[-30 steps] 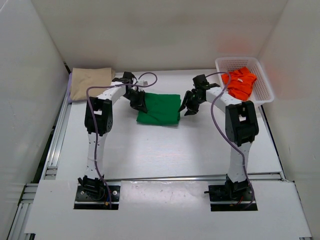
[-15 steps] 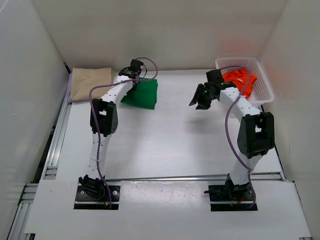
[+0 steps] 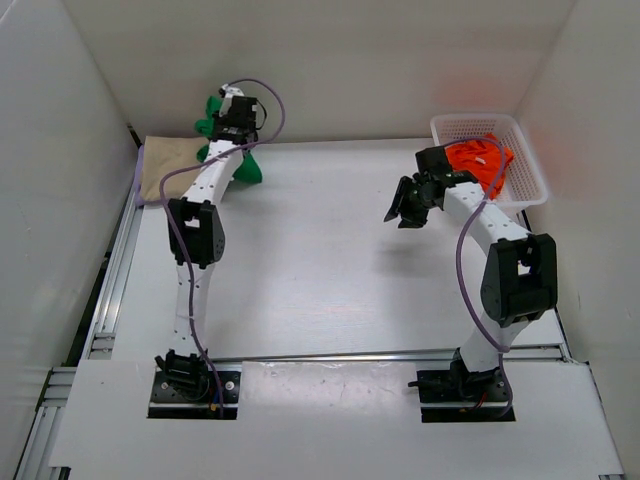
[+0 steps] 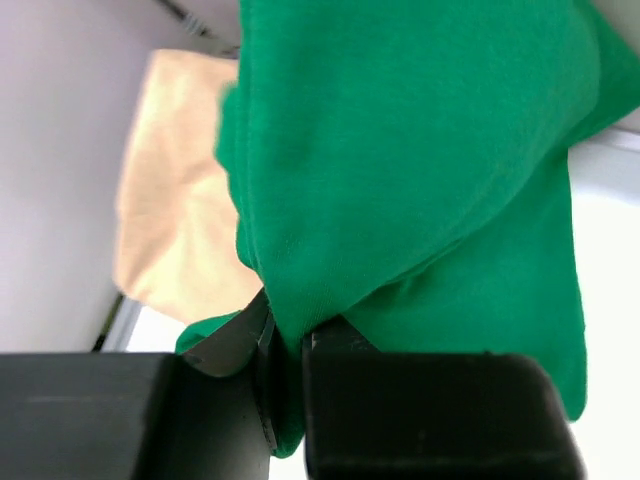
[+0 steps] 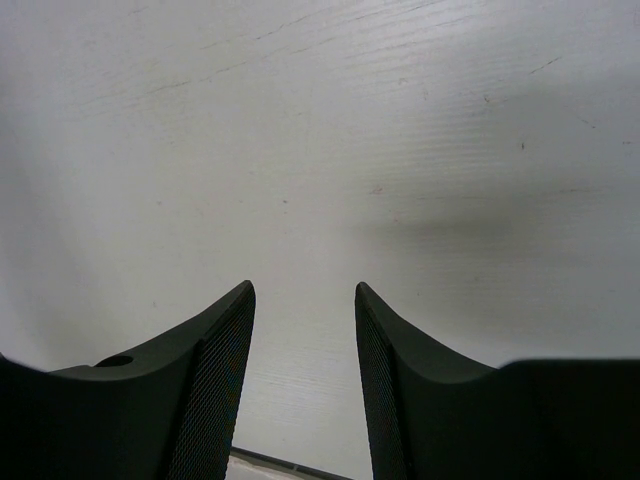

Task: Fold and stack the t-shirts
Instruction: Put the neatly folded tshirt into the corner of the board with the left arm, then grab crumpled tshirt from bin with the right arm, then move the tshirt to the center of the board, then flatten out the tshirt

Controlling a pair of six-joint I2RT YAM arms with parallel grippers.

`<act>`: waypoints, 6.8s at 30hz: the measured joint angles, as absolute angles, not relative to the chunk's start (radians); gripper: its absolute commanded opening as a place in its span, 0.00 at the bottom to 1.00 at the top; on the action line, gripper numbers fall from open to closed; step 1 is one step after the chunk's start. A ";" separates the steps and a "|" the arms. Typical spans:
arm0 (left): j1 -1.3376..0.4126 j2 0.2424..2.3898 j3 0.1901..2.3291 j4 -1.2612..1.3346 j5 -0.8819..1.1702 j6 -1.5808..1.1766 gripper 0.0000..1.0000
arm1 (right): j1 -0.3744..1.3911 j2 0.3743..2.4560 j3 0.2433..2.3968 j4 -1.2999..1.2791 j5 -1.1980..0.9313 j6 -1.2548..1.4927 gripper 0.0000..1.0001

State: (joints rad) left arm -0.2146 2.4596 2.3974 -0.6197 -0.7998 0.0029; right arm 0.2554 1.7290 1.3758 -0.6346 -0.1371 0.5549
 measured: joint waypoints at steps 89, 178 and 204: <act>0.154 1.459 1.489 -1.025 -0.093 0.001 0.99 | 0.669 1.347 1.505 -0.293 0.339 0.682 0.69; -0.139 1.773 1.086 -0.922 -0.074 -0.005 0.31 | 0.168 1.579 1.061 -0.524 -0.466 0.538 0.00; -0.093 1.343 1.108 -1.018 -0.237 0.000 0.10 | -0.025 1.585 1.068 -0.667 -0.407 0.495 0.63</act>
